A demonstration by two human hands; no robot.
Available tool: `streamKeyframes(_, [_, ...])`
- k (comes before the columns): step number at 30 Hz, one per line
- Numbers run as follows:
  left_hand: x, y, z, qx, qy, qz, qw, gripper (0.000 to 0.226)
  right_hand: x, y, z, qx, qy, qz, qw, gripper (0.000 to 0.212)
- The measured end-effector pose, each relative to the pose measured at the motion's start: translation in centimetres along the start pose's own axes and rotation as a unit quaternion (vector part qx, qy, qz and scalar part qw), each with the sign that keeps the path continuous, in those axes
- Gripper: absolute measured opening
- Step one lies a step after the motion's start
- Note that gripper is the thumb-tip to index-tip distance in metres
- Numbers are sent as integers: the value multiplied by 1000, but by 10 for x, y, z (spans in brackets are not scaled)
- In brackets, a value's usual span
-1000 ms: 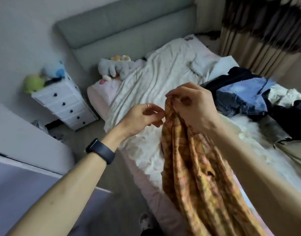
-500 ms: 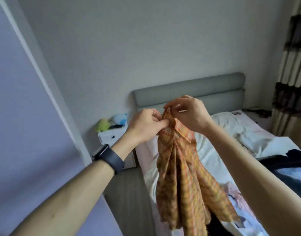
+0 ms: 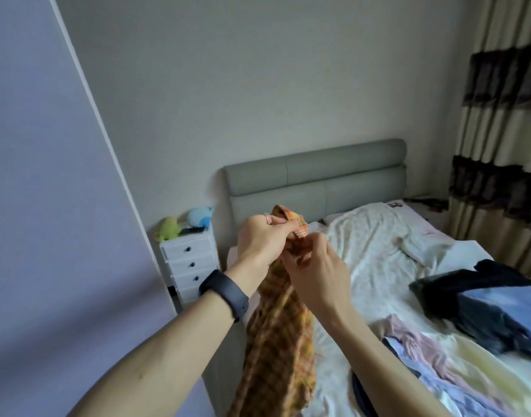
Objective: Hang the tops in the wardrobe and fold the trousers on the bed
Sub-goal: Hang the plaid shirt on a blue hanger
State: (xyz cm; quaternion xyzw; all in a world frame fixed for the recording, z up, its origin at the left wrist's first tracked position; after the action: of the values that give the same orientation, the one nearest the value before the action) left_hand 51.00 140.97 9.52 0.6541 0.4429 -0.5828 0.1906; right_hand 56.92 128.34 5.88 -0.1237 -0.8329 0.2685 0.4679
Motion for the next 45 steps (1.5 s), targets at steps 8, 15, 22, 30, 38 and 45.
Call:
streamKeyframes(8, [13, -21, 16, 10, -14, 32, 999, 29, 17, -6, 4, -8, -38, 64, 997, 23])
streamKeyframes(15, [41, -44, 39, 9, -43, 85, 995, 26, 24, 11, 29, 24, -73, 58, 995, 25])
streamKeyframes(22, [49, -73, 71, 16, 54, -20, 998, 24, 27, 1, 36, 92, -113, 22, 989, 15])
streamKeyframes(30, [93, -133, 133, 21, 134, -318, 938, 20, 51, 38, 61, 294, -260, -29, 919, 26])
streamKeyframes(38, [110, -235, 202, -56, 26, -414, 908, 51, 53, 129, 161, 346, -431, 42, 832, 24])
streamKeyframes(45, [100, -316, 277, -93, -120, -474, 867, 43, 61, 211, 261, 452, -391, 45, 801, 31])
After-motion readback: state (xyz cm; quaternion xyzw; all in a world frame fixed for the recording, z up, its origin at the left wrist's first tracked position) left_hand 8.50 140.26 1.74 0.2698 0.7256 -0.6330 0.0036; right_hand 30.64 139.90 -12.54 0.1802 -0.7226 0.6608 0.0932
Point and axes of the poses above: each hand's wrist, its own z-axis away from the middle knuckle, its own y-axis out of the palm, x = y × z, the point moved 7 cm from there along -z, towards the middle knuckle, and after that the axes turned 11 degrees about y, right-handed, at the moved point
